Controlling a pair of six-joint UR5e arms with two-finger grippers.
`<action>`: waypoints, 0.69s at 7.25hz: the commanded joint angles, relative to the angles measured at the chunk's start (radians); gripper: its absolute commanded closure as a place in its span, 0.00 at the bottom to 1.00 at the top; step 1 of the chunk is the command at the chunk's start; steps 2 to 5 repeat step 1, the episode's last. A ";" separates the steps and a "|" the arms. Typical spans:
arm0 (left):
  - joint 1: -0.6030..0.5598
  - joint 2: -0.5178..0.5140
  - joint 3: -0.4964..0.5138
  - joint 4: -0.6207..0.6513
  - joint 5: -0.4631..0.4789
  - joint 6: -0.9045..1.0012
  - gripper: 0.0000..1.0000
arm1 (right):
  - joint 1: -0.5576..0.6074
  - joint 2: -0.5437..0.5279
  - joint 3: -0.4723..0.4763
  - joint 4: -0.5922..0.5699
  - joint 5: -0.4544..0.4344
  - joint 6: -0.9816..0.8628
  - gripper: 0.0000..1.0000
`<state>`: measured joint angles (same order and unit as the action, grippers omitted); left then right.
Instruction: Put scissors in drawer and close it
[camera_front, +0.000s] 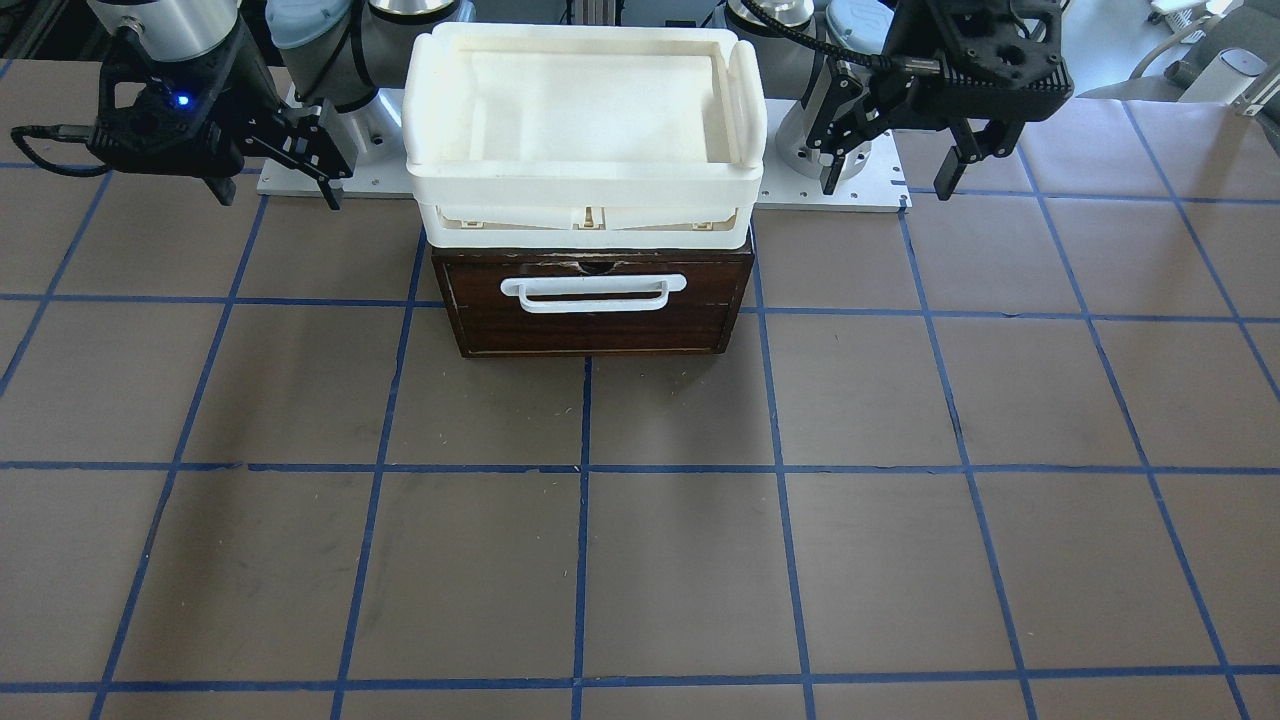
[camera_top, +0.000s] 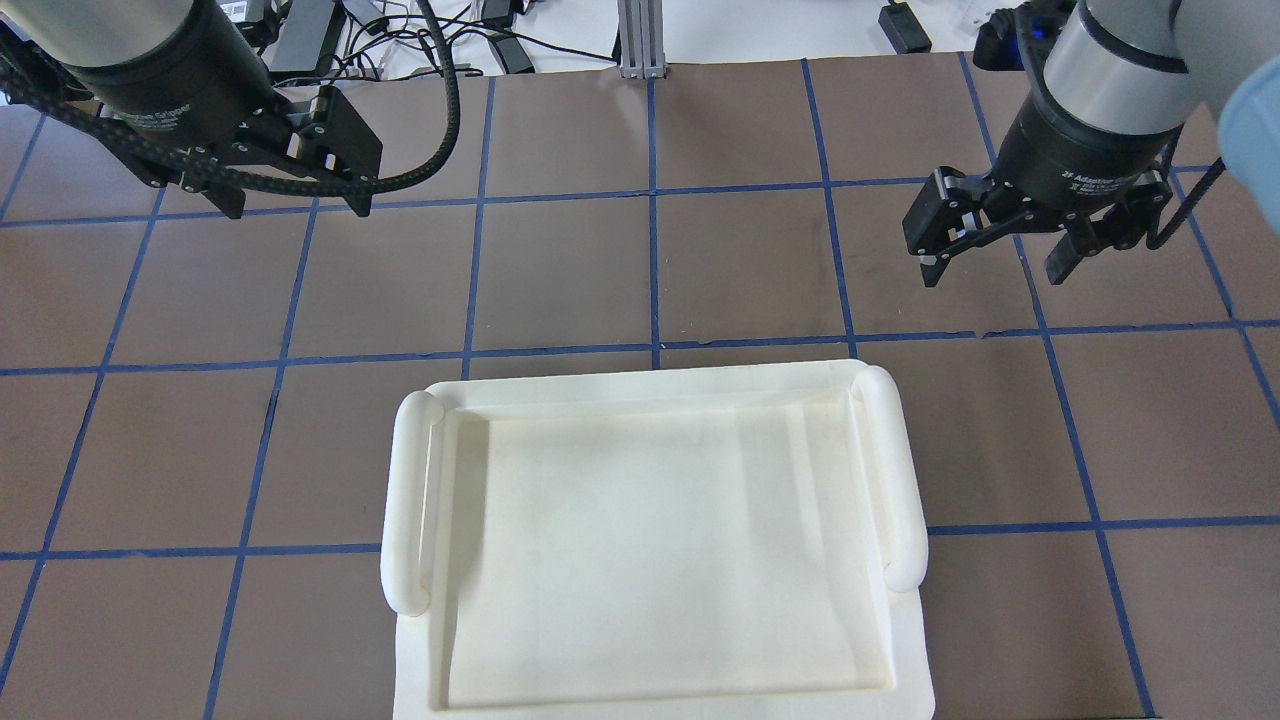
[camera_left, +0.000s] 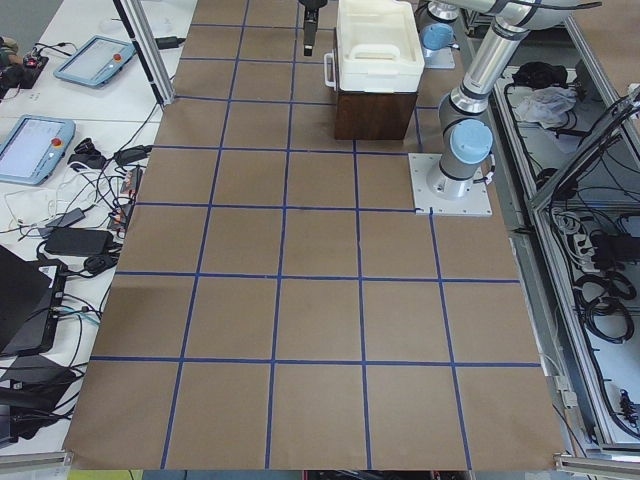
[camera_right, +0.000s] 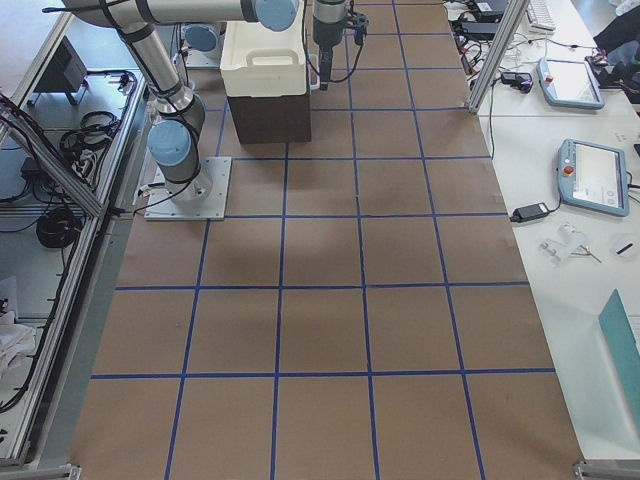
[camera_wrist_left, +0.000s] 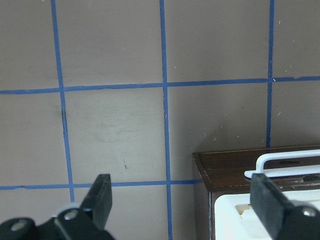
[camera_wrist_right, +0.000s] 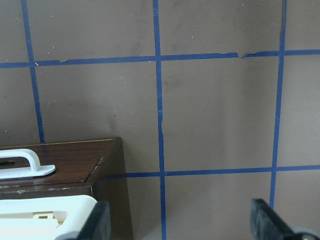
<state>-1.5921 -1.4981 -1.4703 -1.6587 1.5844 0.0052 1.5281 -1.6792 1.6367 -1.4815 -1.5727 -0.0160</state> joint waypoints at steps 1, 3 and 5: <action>0.003 0.002 0.004 -0.029 0.002 -0.001 0.00 | -0.003 -0.001 0.000 0.000 -0.001 0.007 0.00; 0.003 0.002 0.004 -0.029 0.002 -0.001 0.00 | -0.003 -0.001 0.000 0.000 -0.001 0.007 0.00; 0.003 0.002 0.004 -0.029 0.002 -0.001 0.00 | -0.003 -0.001 0.000 0.000 -0.001 0.007 0.00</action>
